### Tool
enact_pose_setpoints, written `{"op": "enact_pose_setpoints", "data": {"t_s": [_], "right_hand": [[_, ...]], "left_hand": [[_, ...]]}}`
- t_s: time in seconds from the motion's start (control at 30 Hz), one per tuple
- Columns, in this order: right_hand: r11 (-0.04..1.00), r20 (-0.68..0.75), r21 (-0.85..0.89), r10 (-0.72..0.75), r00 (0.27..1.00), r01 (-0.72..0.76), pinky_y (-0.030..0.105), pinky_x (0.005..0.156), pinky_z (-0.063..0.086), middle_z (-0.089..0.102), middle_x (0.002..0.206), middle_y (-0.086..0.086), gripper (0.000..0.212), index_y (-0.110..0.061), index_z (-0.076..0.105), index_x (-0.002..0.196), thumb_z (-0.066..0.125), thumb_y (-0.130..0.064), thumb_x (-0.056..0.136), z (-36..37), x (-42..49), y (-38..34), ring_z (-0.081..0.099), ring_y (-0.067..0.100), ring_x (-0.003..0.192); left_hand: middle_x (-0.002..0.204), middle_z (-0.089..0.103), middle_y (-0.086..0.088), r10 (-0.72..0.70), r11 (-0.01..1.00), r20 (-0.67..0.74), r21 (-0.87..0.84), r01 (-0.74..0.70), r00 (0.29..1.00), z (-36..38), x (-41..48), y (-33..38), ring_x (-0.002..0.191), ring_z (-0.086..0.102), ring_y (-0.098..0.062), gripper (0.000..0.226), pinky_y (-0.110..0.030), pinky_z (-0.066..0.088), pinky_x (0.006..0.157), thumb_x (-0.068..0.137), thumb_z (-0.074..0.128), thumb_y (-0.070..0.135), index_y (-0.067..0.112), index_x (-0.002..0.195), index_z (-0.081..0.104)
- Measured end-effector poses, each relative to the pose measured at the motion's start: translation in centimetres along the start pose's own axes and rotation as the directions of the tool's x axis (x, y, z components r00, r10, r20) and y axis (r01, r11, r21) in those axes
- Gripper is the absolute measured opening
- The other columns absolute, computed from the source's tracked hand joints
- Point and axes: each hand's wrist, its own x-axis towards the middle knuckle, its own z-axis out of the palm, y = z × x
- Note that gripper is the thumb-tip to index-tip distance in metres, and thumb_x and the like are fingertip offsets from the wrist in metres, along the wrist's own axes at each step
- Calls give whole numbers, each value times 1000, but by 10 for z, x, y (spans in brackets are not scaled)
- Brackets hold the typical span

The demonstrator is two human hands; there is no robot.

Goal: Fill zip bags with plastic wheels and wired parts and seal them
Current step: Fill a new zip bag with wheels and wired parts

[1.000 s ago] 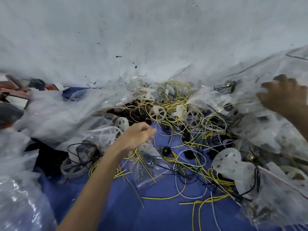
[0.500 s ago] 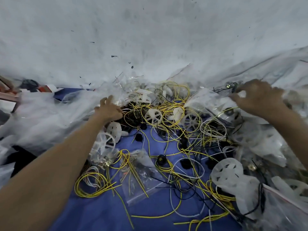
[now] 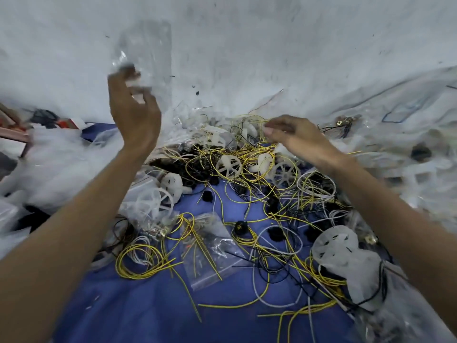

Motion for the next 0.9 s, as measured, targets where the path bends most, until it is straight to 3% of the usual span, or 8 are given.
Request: {"op": "enact_pose_setpoints", "data": {"t_s": [0.07,0.13,0.23,0.3,0.4,0.6,0.73,0.9], "right_hand": [[991,94,125,28,995,-40,34,98,42,56,127,-5,49,-29,45,130,56,-50,87,15,1,-9,53,12,115],[959,165,266,53,985,-96,41,102,40,42,142,-3,68,-28,28,142,54,-54,85,31,-4,-18,44,15,126],[741,325,615,76,943,-271,48,97,42,39,145,4,99,-23,28,142,67,-62,61,48,-21,-30,40,27,131],[457,440,804,-25,897,-382,50,92,46,51,135,13,106,-19,41,134,78,-61,45,50,-34,-29,52,36,120],[304,506,849,-234,830,-432,49,89,50,63,119,14,91,-14,48,129,77,-59,55,50,-59,-25,62,35,107],[756,303,595,101,948,-271,31,71,55,74,87,4,8,-19,63,90,66,-15,84,70,-80,-23,71,14,81],[871,195,416,195,961,-261,16,44,45,69,66,2,8,-13,62,79,68,-16,84,90,-88,-7,65,6,53],[900,273,328,202,940,-289,12,40,38,61,51,-6,22,-10,65,74,66,-29,86,105,-99,10,48,2,39]], "left_hand": [[109,55,-4,-276,888,10,-380,259,961,-13,8,37,77,62,-15,36,-23,50,65,83,42,-2,10,116,48],[100,56,-4,-563,570,120,-661,488,818,-32,12,60,64,62,-11,20,-19,46,52,87,43,-1,13,96,53],[79,57,-2,-671,223,386,-709,669,633,-56,-4,66,52,50,-7,25,-15,34,43,90,41,0,17,72,45],[74,52,1,-686,283,434,-580,764,584,-64,-30,61,58,42,-10,22,-19,32,48,94,38,4,18,79,47],[92,57,-3,-747,528,265,-319,787,609,-69,-76,48,69,52,-13,29,-22,44,60,92,43,2,12,118,51],[132,44,-16,-676,732,249,117,671,694,-79,-127,25,99,57,-25,59,-39,50,86,76,59,11,11,132,40],[145,25,-26,-261,901,421,430,62,869,-90,-160,28,134,27,-42,60,-49,28,108,78,57,34,3,129,49],[135,47,-5,-26,882,796,304,-362,605,-94,-197,25,125,44,-27,57,-50,27,104,86,30,56,18,117,60]]}}
